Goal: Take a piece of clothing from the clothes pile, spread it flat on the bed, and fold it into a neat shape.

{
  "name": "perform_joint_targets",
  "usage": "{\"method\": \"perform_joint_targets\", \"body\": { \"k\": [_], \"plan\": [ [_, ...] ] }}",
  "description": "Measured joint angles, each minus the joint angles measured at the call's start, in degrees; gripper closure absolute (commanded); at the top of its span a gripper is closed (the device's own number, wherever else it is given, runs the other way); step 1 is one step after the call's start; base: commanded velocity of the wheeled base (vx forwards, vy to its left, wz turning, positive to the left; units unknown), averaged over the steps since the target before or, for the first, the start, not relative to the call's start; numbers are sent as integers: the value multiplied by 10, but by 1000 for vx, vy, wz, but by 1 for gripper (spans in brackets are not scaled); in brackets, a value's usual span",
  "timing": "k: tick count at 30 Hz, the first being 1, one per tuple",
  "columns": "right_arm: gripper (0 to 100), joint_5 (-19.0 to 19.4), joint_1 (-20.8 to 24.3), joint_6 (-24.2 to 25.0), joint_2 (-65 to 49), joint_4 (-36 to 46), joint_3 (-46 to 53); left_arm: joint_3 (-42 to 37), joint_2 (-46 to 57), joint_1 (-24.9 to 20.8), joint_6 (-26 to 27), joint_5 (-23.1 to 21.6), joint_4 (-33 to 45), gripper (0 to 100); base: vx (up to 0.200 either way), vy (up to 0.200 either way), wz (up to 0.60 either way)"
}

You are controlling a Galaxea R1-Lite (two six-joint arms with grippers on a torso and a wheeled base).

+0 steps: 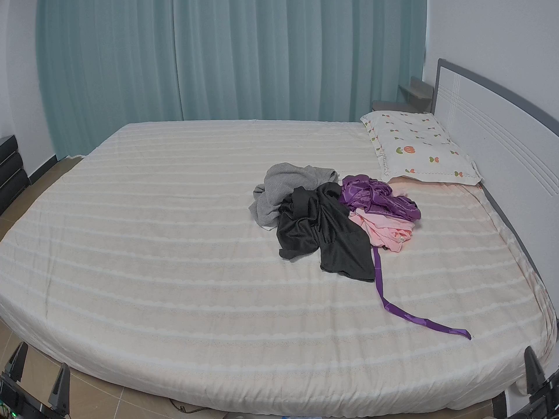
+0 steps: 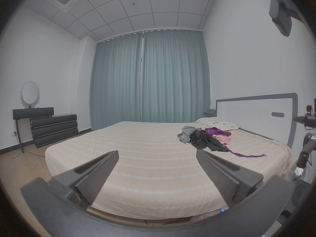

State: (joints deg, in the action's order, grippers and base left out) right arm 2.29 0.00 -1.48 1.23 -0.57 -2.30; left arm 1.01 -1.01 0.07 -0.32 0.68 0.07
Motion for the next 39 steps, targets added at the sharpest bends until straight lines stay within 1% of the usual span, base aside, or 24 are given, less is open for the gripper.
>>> {"method": "perform_joint_targets", "body": {
  "k": [4, 8, 13, 20, 21, 23, 29, 35, 39],
  "plan": [
    [0, 15, 0, 16, 30, -5, -39, 0, 0, 0, 0, 0, 0, 0, 0, 0, 0],
    [0, 41, 0, 28, 97, -9, -69, 0, 0, 0, 0, 0, 0, 0, 0, 0, 0],
    [0, 75, 4, 37, 219, -25, -93, 0, 0, 0, 0, 0, 0, 0, 0, 0, 0],
    [0, 96, 31, 48, 403, -89, -116, 0, 0, 0, 0, 0, 0, 0, 0, 0, 0],
    [0, 99, 40, 54, 451, -107, -124, 0, 0, 0, 0, 0, 0, 0, 0, 0, 0],
    [0, 100, 47, 60, 490, -122, -131, 0, 0, 0, 0, 0, 0, 0, 0, 0, 0],
    [0, 101, 78, 102, 667, -195, -178, 0, 0, 0, 0, 0, 0, 0, 0, 0, 0],
    [0, 84, 106, 161, 836, -259, -251, 0, 0, 0, 0, 0, 0, 0, 0, 0, 0],
    [0, 70, 124, 201, 953, -291, -320, 0, 0, 0, 0, 0, 0, 0, 0, 0, 0]
  ]
}}
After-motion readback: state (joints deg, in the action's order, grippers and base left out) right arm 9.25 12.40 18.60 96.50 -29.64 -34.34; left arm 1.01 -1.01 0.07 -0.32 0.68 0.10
